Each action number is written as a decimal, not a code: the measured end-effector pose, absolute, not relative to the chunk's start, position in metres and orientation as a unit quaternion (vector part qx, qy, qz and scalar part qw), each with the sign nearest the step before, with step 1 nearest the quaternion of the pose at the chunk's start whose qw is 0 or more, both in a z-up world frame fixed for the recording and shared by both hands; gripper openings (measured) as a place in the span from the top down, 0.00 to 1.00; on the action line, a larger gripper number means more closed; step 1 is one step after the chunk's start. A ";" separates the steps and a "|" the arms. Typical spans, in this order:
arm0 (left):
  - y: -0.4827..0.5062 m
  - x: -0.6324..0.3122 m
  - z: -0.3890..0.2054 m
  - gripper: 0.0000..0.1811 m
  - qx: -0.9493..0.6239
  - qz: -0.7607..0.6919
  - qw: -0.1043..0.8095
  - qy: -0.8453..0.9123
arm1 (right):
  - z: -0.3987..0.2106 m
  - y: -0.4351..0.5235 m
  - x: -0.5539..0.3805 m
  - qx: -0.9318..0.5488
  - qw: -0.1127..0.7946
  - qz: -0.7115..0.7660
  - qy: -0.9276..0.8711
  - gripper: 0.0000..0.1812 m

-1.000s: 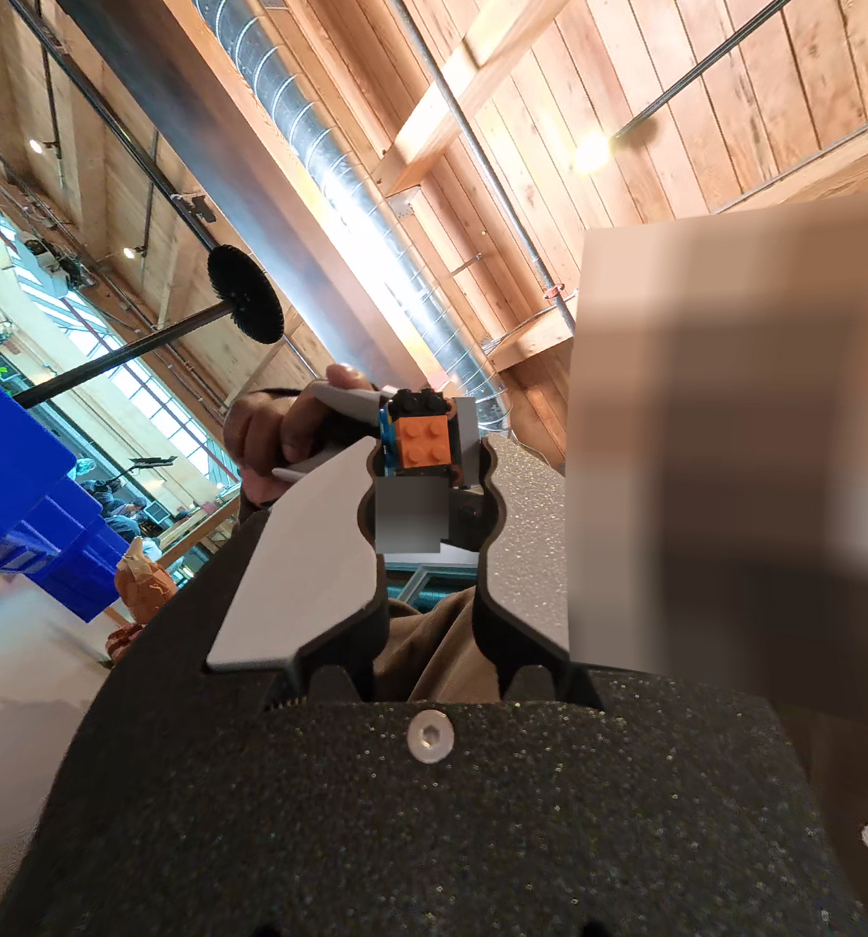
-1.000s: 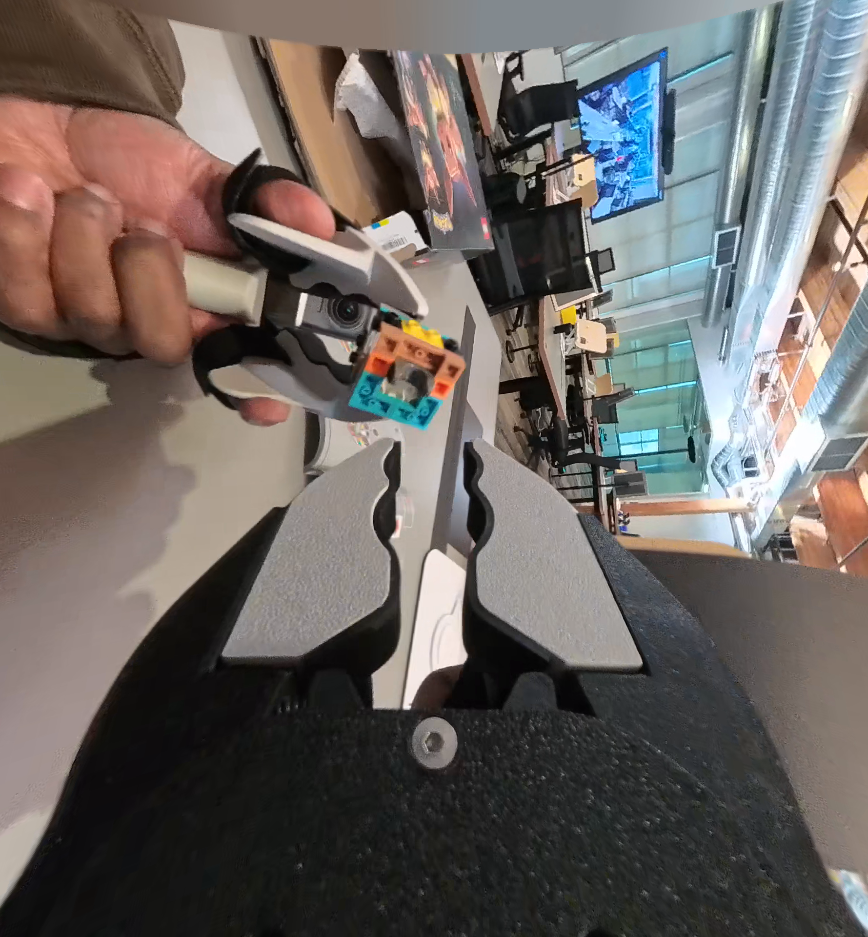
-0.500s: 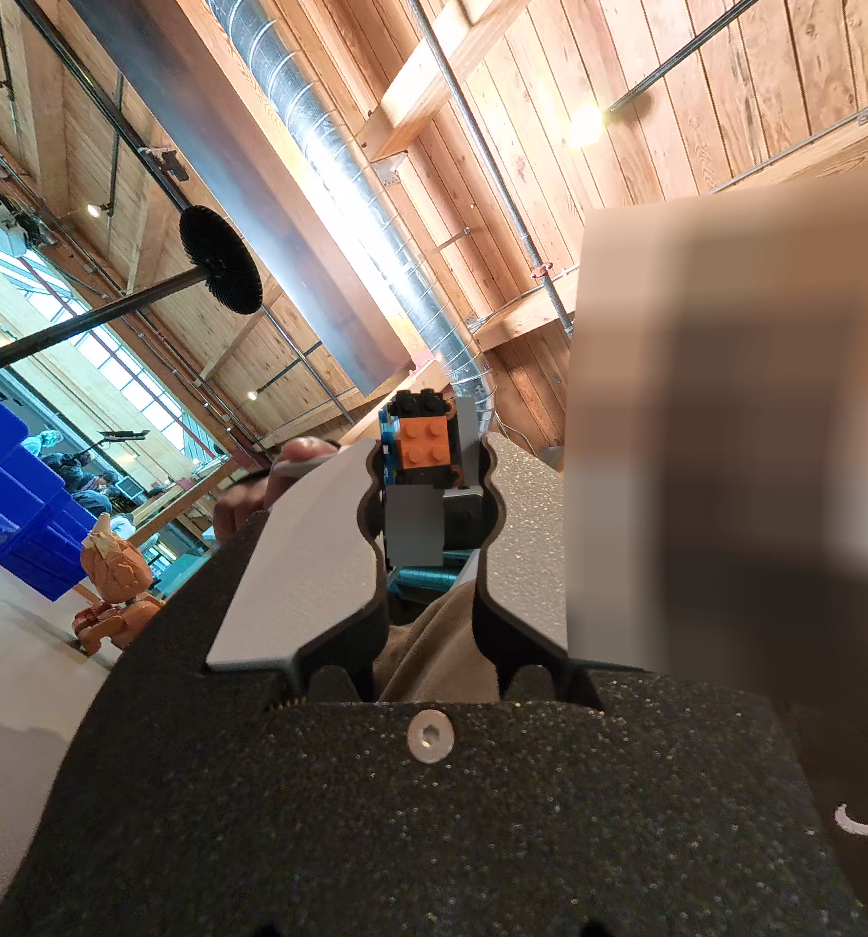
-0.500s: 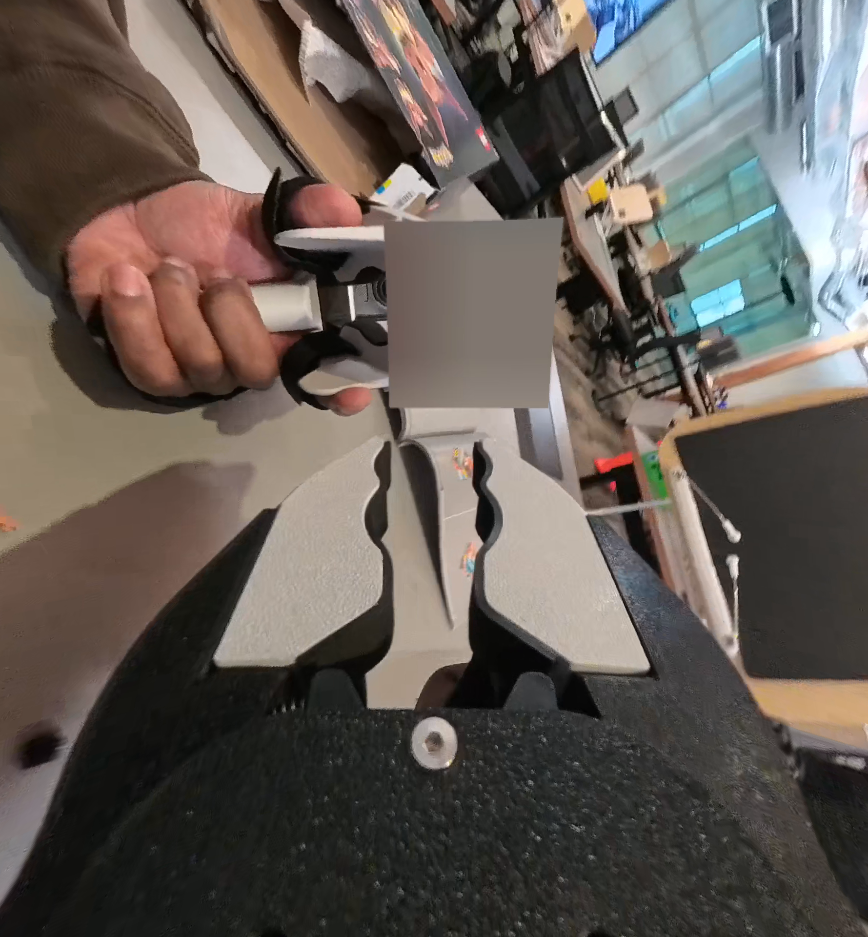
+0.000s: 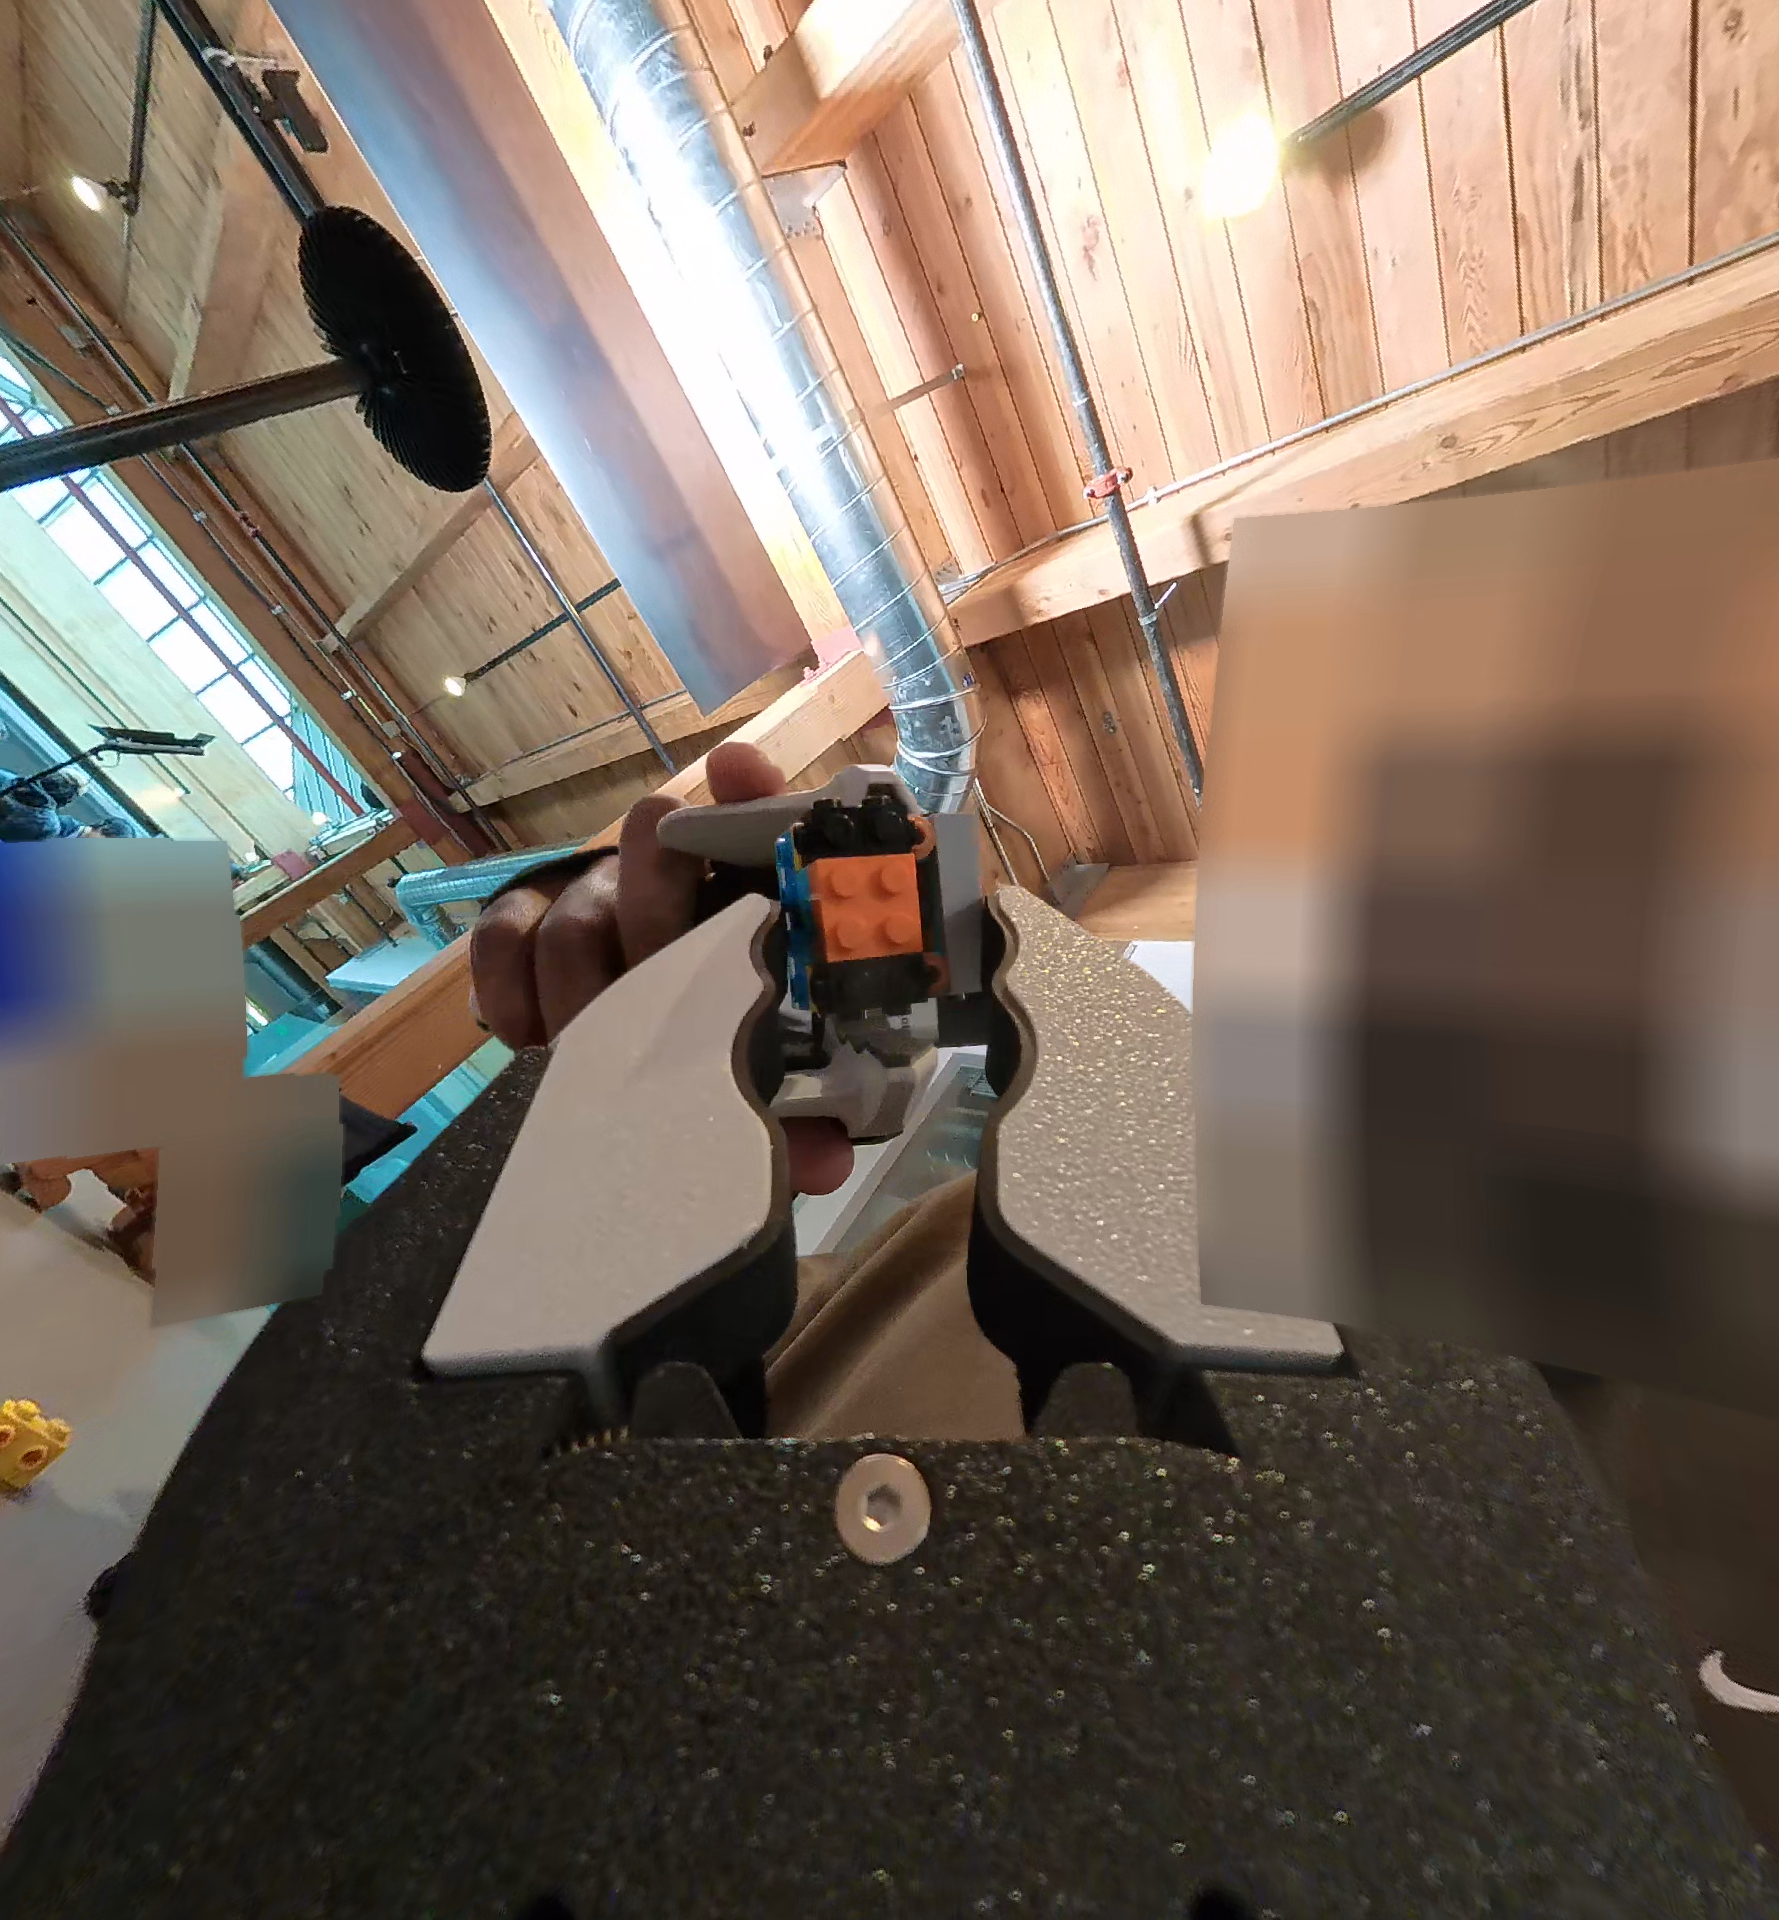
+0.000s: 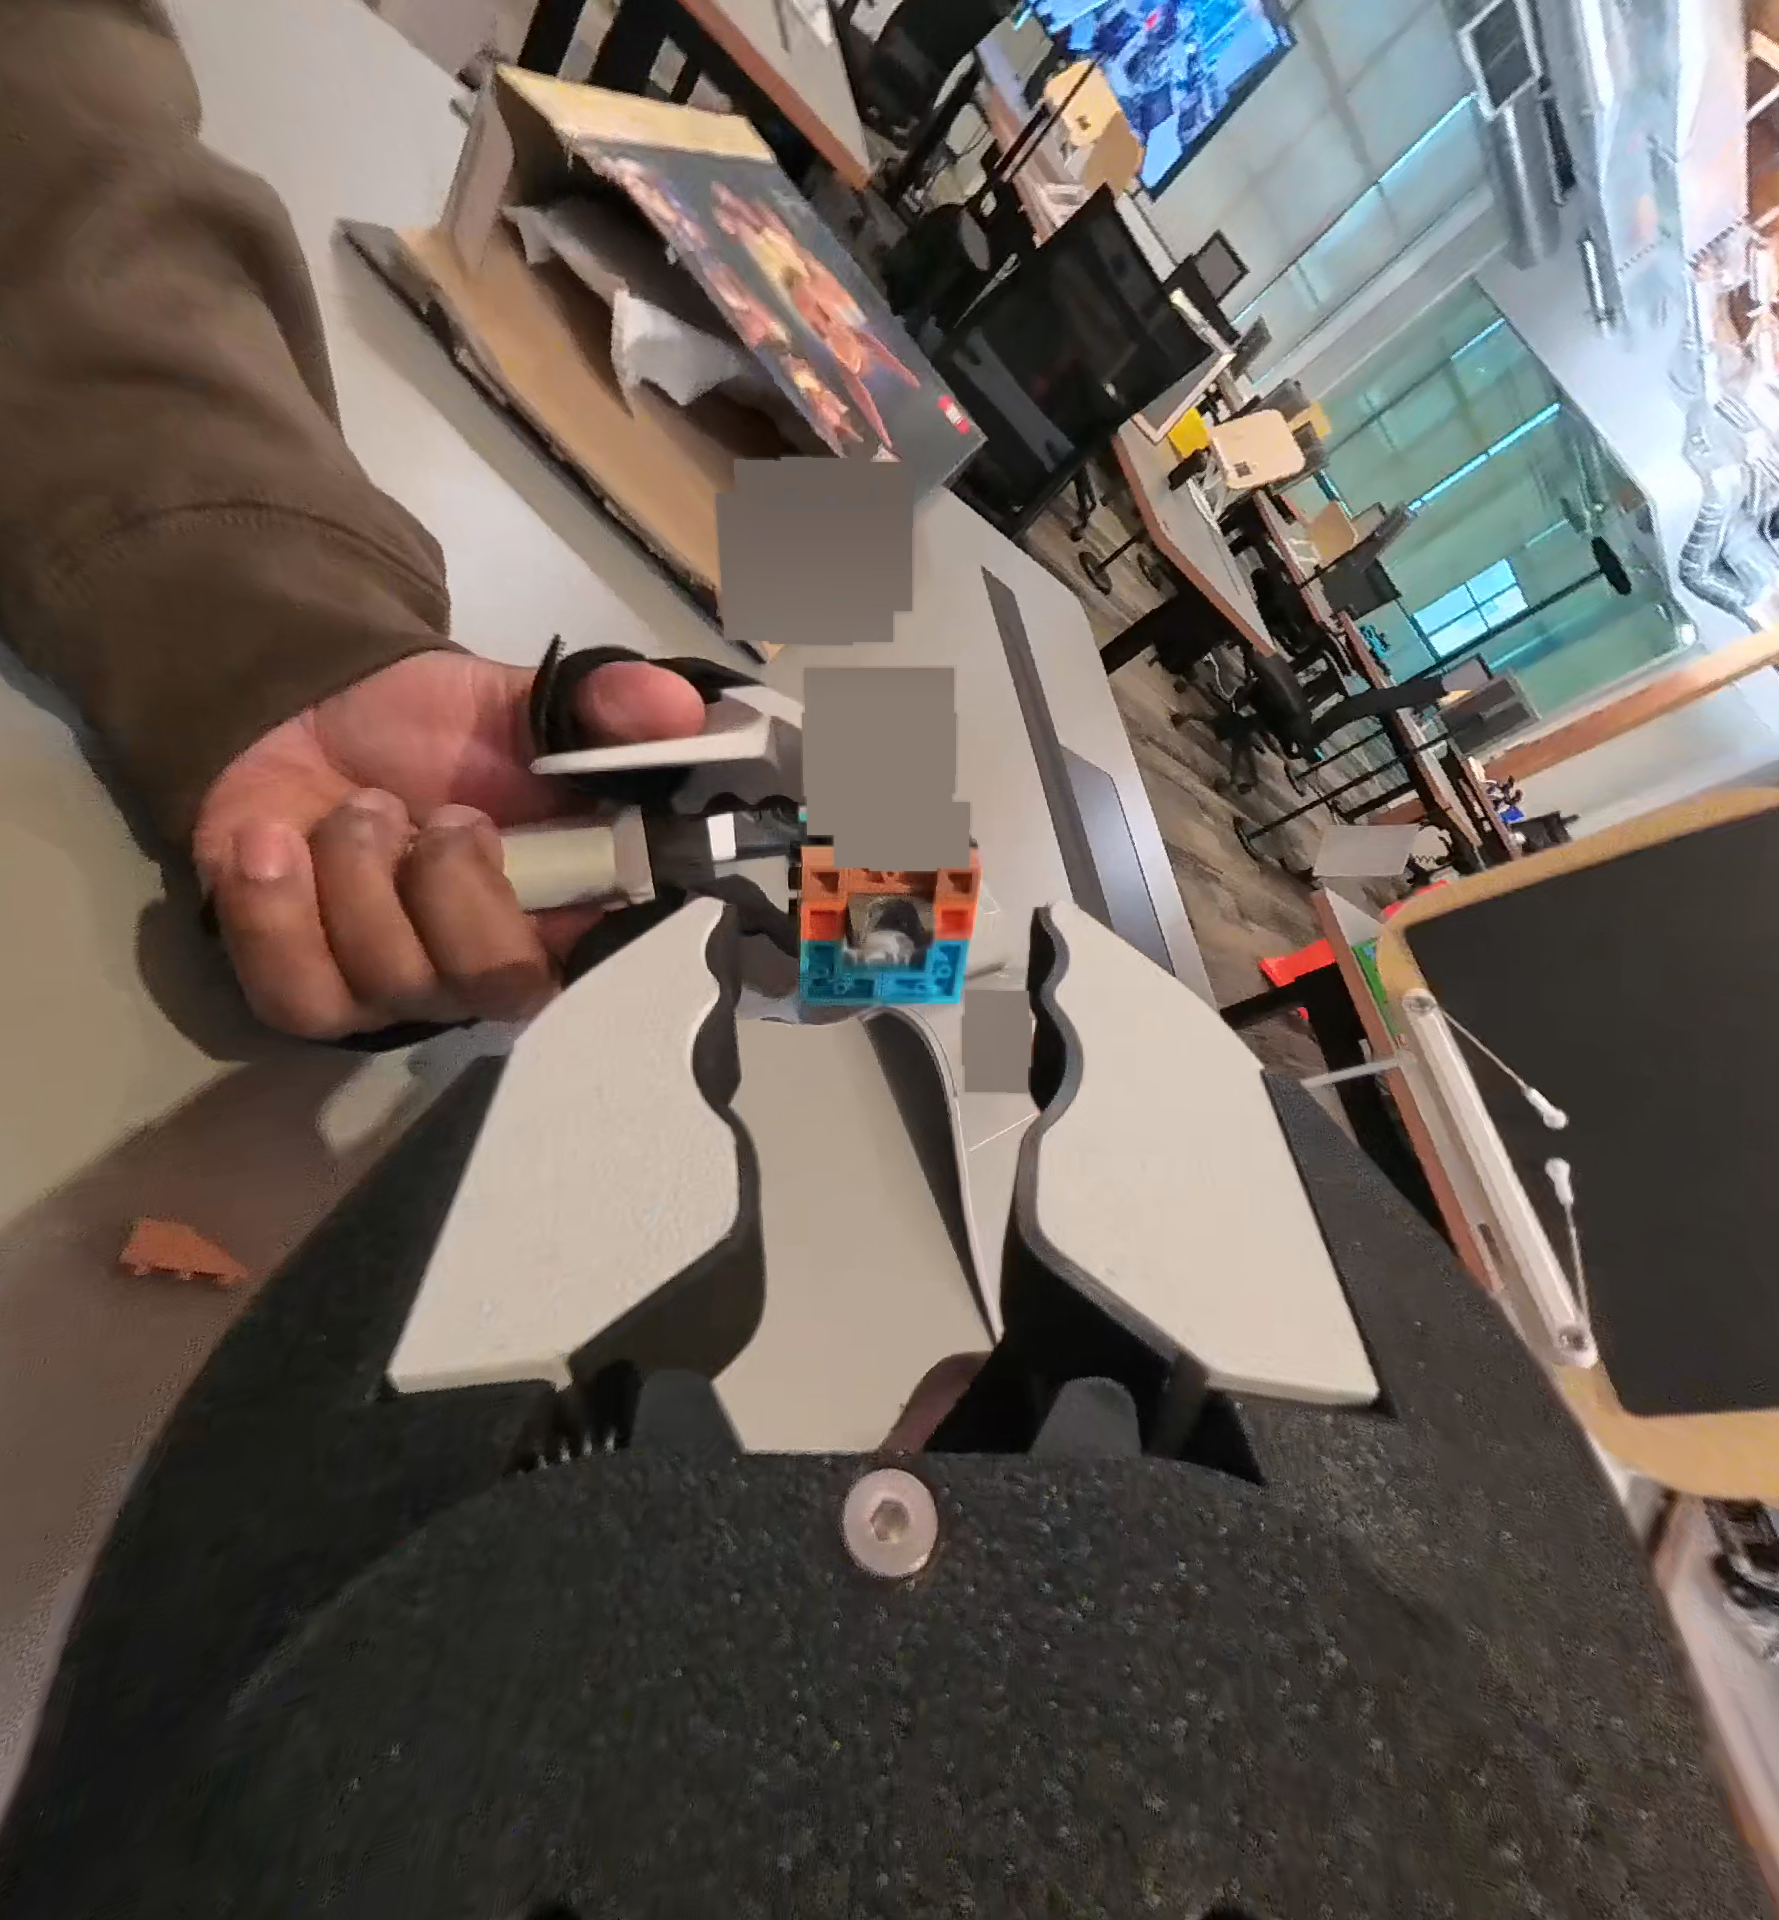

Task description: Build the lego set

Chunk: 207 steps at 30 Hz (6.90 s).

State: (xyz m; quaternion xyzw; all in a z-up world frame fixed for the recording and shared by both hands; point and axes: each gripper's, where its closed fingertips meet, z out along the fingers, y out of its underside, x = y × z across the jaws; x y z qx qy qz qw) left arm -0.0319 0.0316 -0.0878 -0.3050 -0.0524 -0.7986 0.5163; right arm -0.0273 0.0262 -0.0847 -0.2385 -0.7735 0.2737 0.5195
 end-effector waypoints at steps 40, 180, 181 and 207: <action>0.076 -0.066 -0.126 0.78 -0.554 -0.566 0.610 -0.025 | -0.244 0.072 -0.010 -0.386 0.244 0.212 -0.864 0.78; 0.073 0.011 -0.112 0.78 -0.523 -0.159 0.798 0.254 | -0.103 0.058 0.005 -0.479 -0.005 0.243 -0.843 0.86; 0.073 0.011 -0.111 0.78 -0.521 -0.160 0.798 0.255 | -0.102 0.058 0.005 -0.479 -0.004 0.243 -0.844 0.86; 0.067 0.001 -0.099 0.78 -0.499 -0.221 0.809 0.218 | -0.069 0.069 -0.004 -0.378 0.223 0.297 -0.848 0.87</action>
